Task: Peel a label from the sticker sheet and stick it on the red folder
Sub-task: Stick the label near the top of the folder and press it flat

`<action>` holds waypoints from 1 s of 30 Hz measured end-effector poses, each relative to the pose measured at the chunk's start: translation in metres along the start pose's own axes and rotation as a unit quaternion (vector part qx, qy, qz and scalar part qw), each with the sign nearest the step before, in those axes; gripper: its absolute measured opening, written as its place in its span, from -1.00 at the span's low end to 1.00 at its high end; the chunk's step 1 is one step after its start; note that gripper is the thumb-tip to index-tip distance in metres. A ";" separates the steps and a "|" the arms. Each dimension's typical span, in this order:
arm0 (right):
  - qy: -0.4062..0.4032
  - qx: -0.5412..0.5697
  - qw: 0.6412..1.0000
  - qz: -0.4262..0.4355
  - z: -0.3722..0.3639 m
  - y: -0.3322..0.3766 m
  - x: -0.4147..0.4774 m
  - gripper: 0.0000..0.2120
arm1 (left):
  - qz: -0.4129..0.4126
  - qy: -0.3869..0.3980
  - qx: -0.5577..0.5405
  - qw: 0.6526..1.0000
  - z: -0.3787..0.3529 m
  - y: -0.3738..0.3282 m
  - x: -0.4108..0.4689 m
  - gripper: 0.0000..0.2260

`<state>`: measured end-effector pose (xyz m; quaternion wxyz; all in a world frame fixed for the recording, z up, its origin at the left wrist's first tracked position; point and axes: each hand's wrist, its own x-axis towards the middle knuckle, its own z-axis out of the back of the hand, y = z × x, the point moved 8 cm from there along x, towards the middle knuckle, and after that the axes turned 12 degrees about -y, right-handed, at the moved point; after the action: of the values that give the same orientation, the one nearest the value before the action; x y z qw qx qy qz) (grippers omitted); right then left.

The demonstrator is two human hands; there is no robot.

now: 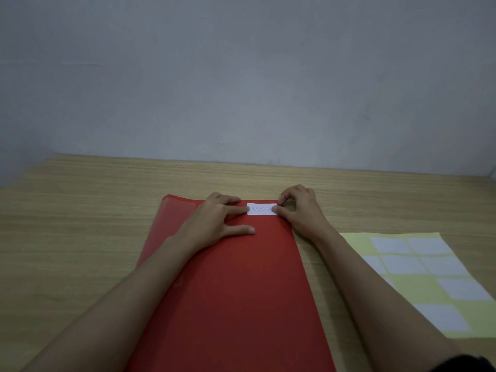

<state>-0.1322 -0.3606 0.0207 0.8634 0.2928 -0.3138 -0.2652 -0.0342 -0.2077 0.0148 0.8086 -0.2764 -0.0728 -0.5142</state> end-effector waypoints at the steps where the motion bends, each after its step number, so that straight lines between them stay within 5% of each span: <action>1: 0.001 0.002 1.000 0.002 0.001 0.000 -0.001 -0.88 | 0.000 0.000 0.002 1.000 0.000 0.000 0.000 -0.26; 8: 0.025 0.012 1.000 0.014 0.002 0.000 -0.005 -0.83 | 0.008 0.009 0.014 1.000 0.002 -0.002 -0.003 -0.25; 14: 0.023 0.039 0.999 0.023 0.007 0.004 -0.009 -0.94 | -0.025 0.009 0.045 0.999 0.006 -0.012 -0.006 -0.53; 19: 0.051 0.023 0.996 0.066 0.004 0.010 -0.017 -0.86 | -0.032 0.031 0.050 0.998 -0.002 -0.011 -0.008 -0.31; 30: 0.069 -0.081 0.982 0.154 0.000 0.018 -0.032 -0.69 | -0.009 0.062 0.051 0.997 -0.003 -0.018 -0.015 -0.44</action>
<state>-0.1487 -0.3278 0.0201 0.9344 0.1877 -0.2721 -0.1326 -0.0573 -0.2030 0.0126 0.8199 -0.2023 -0.0512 -0.5331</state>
